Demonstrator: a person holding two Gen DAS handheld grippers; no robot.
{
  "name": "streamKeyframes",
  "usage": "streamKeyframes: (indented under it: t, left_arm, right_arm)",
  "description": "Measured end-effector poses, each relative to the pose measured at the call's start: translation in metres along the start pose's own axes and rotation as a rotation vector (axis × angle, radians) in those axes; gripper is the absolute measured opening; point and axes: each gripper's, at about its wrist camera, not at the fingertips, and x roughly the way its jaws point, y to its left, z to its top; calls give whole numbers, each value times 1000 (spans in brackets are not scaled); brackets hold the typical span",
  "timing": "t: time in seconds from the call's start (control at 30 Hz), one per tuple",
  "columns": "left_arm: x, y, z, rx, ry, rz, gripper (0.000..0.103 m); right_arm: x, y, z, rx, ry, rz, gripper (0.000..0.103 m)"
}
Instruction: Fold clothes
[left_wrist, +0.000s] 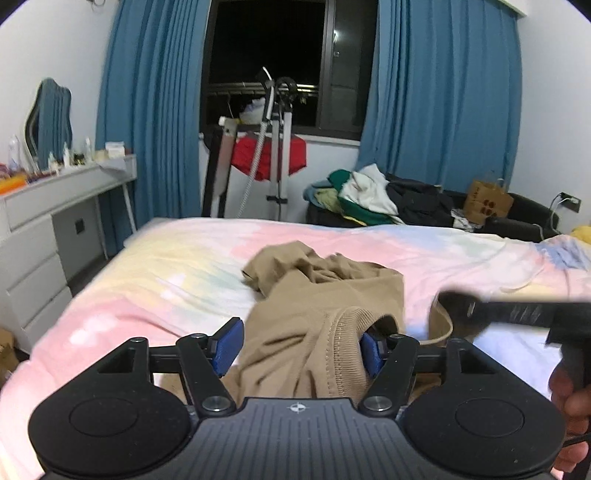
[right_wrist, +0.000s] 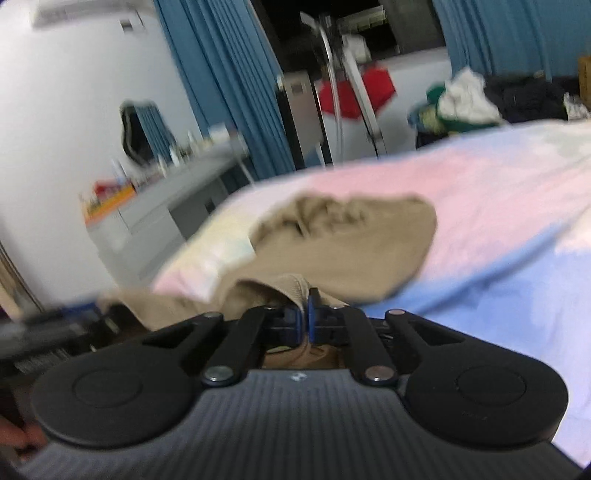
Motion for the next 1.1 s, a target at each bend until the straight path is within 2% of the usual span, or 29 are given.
streamKeyframes:
  t: [0.1,0.2,0.3,0.4,0.5,0.53,0.63,0.77,0.93,1.1]
  left_arm:
    - [3,-3,-4,-27,16,-64,77]
    - [11,-11,-11,-87,59,-146,79]
    - [18,-10,-15,-155,80,-99,79]
    - [15,5,-17,-290,41,-91,79]
    - [10,14,-14,-354,25,-37,81]
    - [8,17,-16,-383,22,7,81]
    - [1,25,-18,-445,29,98,81]
    - [-17,32,-24,-485,33,208,81]
    - [-23,27,-41,-469,114,245,82]
    - [-20,4,-59,-354,200,230,81]
  right_arm:
    - [-22,8,6,6,-154,46,7]
    - [-36,17,6,-10,-222,46,7]
    - [-45,21,0,-18,-277,68,7]
    - [-53,25,0,-32,-324,62,7]
    - [-58,27,2,-40,-367,40,7]
    - [-58,27,1,-40,-379,26,7]
    - [-58,24,0,-20,-407,-21,7]
    - [-51,23,-4,-32,-418,-152,7]
    - [-42,16,-6,-22,-381,-274,7]
    - [-33,3,-7,18,-329,-378,7]
